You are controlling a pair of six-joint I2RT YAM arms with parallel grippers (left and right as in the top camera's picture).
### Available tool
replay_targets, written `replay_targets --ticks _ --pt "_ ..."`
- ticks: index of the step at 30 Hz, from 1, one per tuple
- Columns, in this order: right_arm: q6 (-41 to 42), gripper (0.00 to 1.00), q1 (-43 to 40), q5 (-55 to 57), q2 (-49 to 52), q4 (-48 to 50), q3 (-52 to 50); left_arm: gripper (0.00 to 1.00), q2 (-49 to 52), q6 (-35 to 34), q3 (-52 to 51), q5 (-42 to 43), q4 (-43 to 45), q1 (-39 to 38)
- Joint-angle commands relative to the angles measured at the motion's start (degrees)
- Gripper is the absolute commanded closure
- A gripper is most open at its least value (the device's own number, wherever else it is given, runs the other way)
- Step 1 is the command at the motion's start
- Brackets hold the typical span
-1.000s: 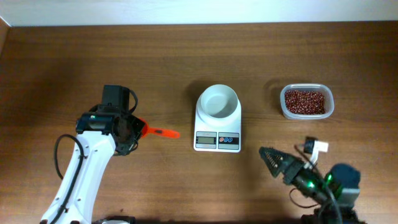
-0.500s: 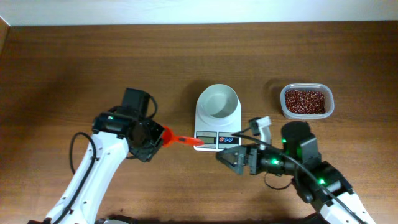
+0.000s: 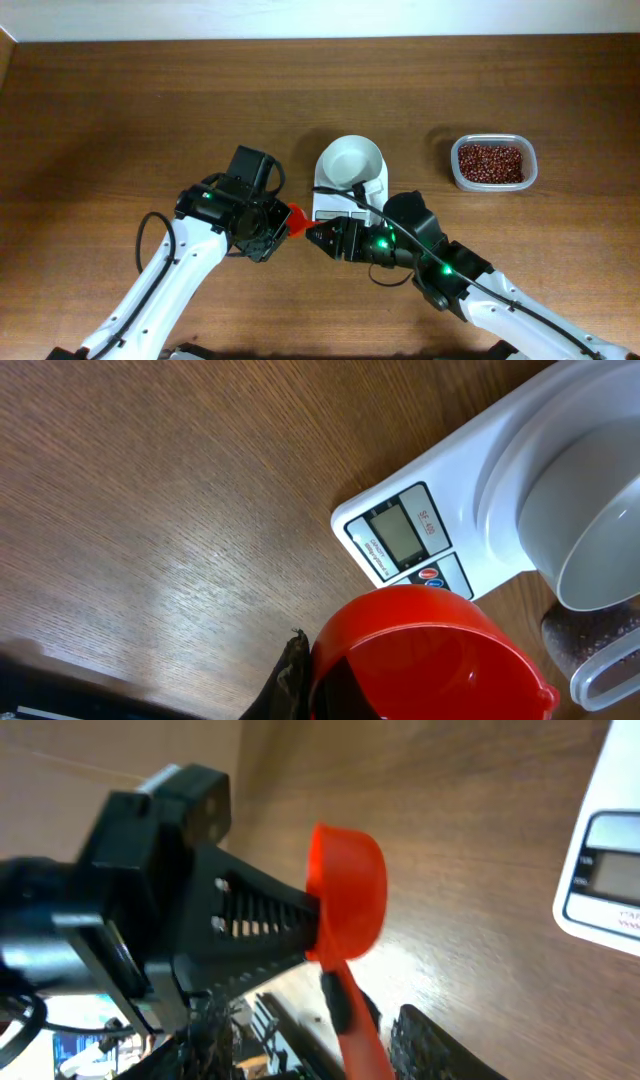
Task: Scoop and weigh 50g on scale
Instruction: 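Lift the scoop with the left gripper toward the approaching right gripper, then grasp the scoop handle with the right gripper and release the left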
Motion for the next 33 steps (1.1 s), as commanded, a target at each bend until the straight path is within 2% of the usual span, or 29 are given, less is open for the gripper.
replay_targets --ticks 1,15,25,33 --pt "0.72 0.48 0.31 2.25 0.13 1.01 0.68 1.0 -0.39 -0.28 0.11 0.42 -0.81 -0.2" --pt "0.72 0.81 0.31 2.6 0.13 1.18 0.68 1.0 -0.39 2.32 0.11 1.73 -2.05 -0.35" --pt "0.72 0.85 0.31 2.58 0.13 1.18 0.68 1.0 -0.39 5.84 0.11 1.7 -2.43 -0.35" --pt "0.72 0.96 0.31 0.81 0.13 1.16 0.68 1.0 -0.37 5.99 0.11 1.68 -2.01 -0.35"
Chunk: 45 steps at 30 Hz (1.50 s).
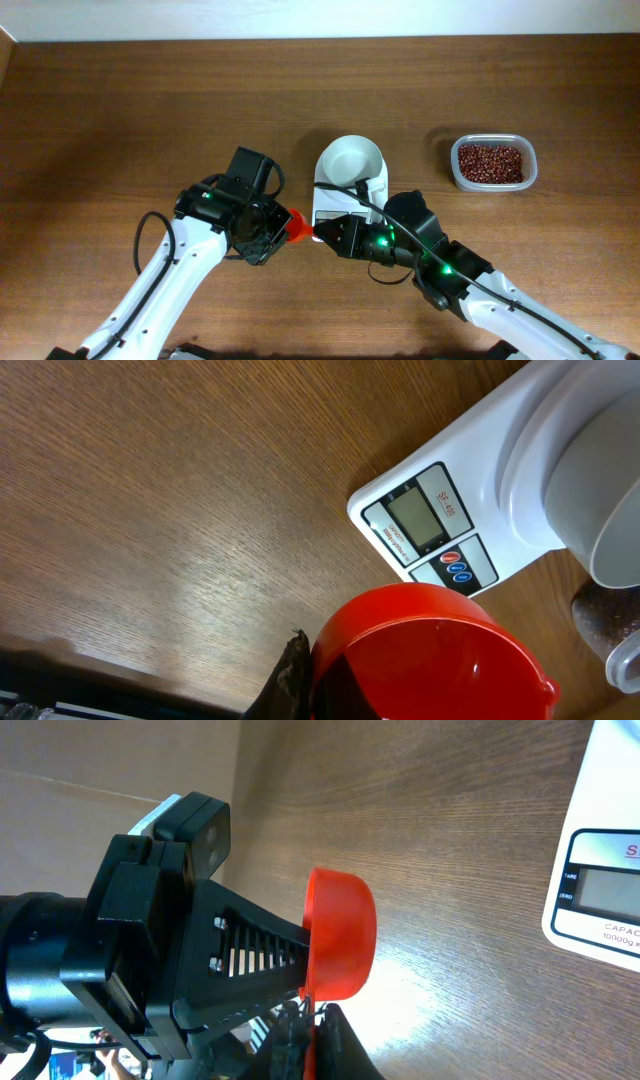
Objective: Scoop and weigh 50g on scale
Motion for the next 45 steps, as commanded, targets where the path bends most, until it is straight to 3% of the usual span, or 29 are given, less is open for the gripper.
replay_targets --ticks 1,3,9,12,17,22,24,27,29,35,42,43,45 --pt "-0.39 0.96 0.33 -1.27 0.09 0.85 0.68 1.0 -0.37 1.88 0.11 0.68 -0.11 -0.35" --pt "-0.39 0.96 0.33 -1.25 0.09 0.83 0.68 1.0 -0.37 2.49 0.11 0.66 -0.11 -0.35" --pt "-3.45 0.96 0.33 -0.96 0.09 -1.77 0.66 0.54 -0.37 2.45 0.11 -1.55 0.15 -0.35" --pt "-6.36 0.96 0.33 1.2 0.09 -4.66 0.66 0.41 -0.37 2.45 0.11 -2.38 0.13 -0.28" --pt "-10.21 0.96 0.31 5.03 -1.2 -15.15 0.66 0.39 -0.37 2.47 0.11 -3.23 0.13 -0.28" --pt "-15.08 0.96 0.26 10.21 -13.68 -30.84 0.66 0.37 -0.37 2.47 0.11 -4.55 0.13 -0.28" --pt "-15.06 0.96 0.26 17.62 -23.87 -40.46 0.66 0.32 -0.37 2.47 0.11 -4.52 0.09 -0.31" --pt "-15.04 0.96 0.26 23.54 -34.51 -46.31 0.66 0.22 -0.37 2.45 0.11 -4.52 0.09 -0.31" --pt "-15.04 0.96 0.26 27.91 -40.98 -48.13 0.66 0.11 -0.37 2.45 0.11 -4.55 0.11 -0.31" --pt "-9.49 0.96 0.28 30.56 -48.43 -47.47 0.66 0.0 -0.37 2.47 0.11 -4.5 0.07 -0.33" --pt "-9.44 0.96 0.28 33.53 -48.43 -48.57 0.66 0.0 -0.37 2.47 0.11 -4.22 -1.64 -0.35" --pt "-9.44 0.96 0.28 33.79 -48.43 -48.59 0.66 0.12 -0.37 2.49 0.11 -3.74 -1.64 -0.35" --pt "-9.44 0.96 0.28 35.3 -48.43 -49.13 0.66 0.6 -0.37 2.49 0.11 -3.19 -1.62 -0.35"
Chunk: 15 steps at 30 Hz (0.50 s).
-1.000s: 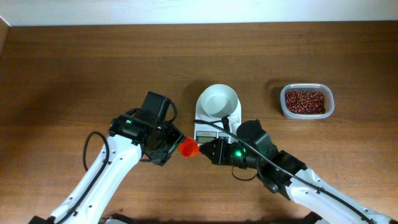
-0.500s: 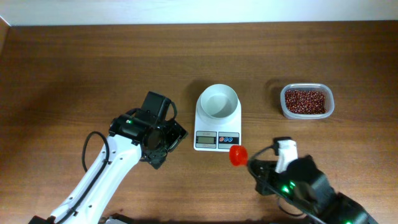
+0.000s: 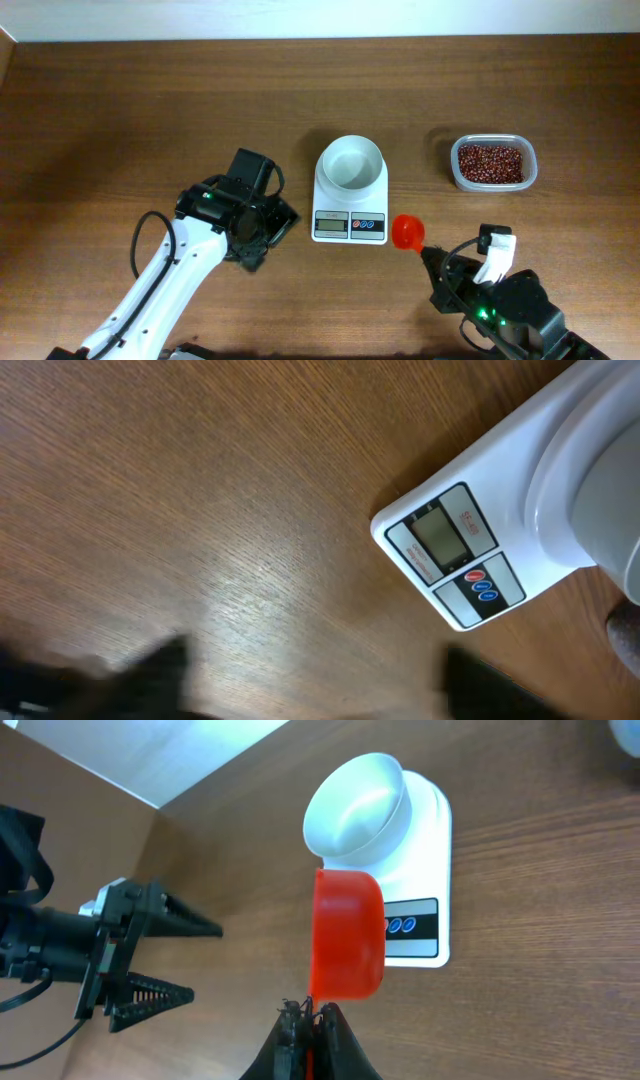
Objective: Scoop and weigh 50g on scale
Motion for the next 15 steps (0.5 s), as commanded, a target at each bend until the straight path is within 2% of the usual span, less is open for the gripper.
replay_targets --ticks 1,2,4,6,10,12,15 --pt "0.57 0.96 0.22 3.39 -0.39 -0.81 0.28 0.83 -0.37 0.46 0.11 0.57 -0.15 -0.22" --pt "0.57 0.96 0.22 3.37 -0.39 -0.87 0.28 1.0 -0.37 0.96 0.11 0.63 -0.15 -0.22" --pt "0.57 0.96 0.22 3.37 -0.39 -0.87 0.28 1.0 -0.37 2.86 0.11 2.56 -0.13 -0.24" --pt "0.57 0.96 0.22 3.34 -0.39 -0.87 0.28 1.0 -0.37 7.54 0.11 3.21 2.01 -1.92" --pt "0.59 0.96 0.22 3.34 -0.39 -2.08 0.28 1.0 -0.37 17.03 0.11 2.32 11.89 -10.8" --pt "0.57 0.96 0.22 3.34 -0.39 -3.04 0.28 1.0 -0.37 19.74 0.11 -0.68 13.79 -14.53" --pt "0.57 0.96 0.22 4.07 -0.39 -3.43 0.28 1.0 -0.37 20.2 0.11 -11.41 13.88 -20.61"
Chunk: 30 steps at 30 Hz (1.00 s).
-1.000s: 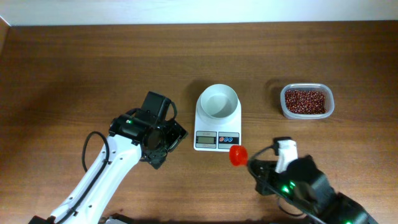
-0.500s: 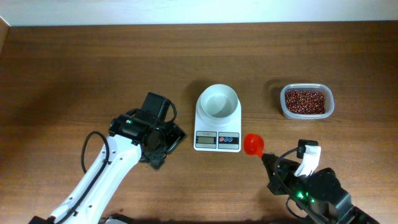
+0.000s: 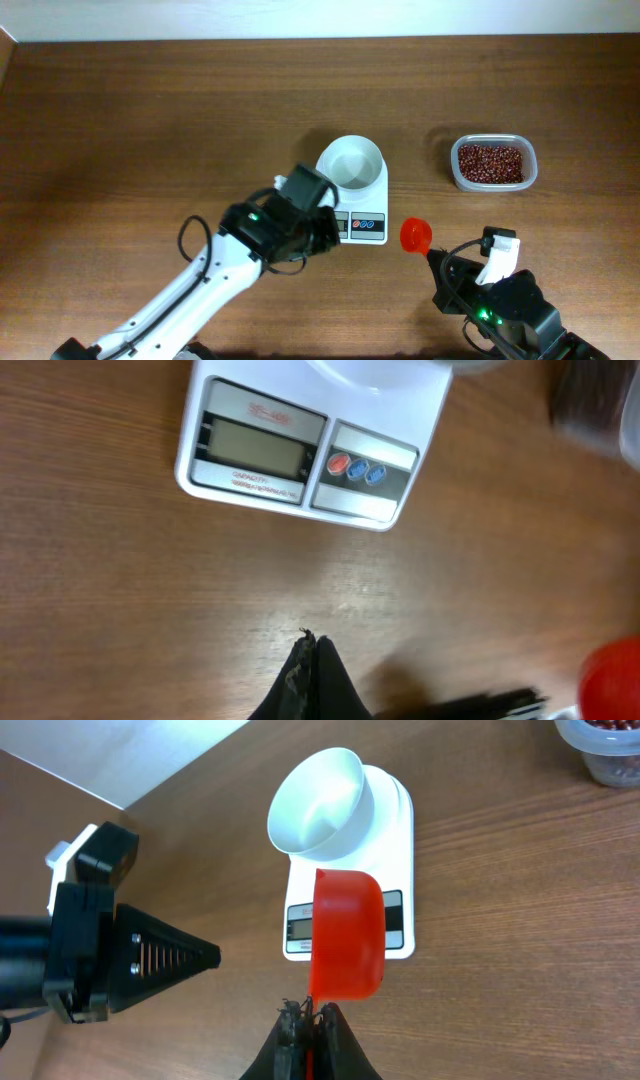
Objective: Scoop and weigh 50g on scale
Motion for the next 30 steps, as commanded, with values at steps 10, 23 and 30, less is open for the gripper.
replay_targets --ticks 10,23,30 --pt "-0.17 0.96 0.22 14.32 -0.39 0.28 0.31 1.0 6.1 3.37 0.11 -17.9 12.17 -10.19" --pt "-0.66 0.96 0.2 29.22 -0.37 6.14 0.31 1.0 20.79 3.15 0.11 -20.06 21.14 -10.27" --pt "-0.66 0.96 0.22 29.22 -0.37 6.16 0.31 1.0 25.7 3.17 0.11 -20.04 26.08 -10.27"
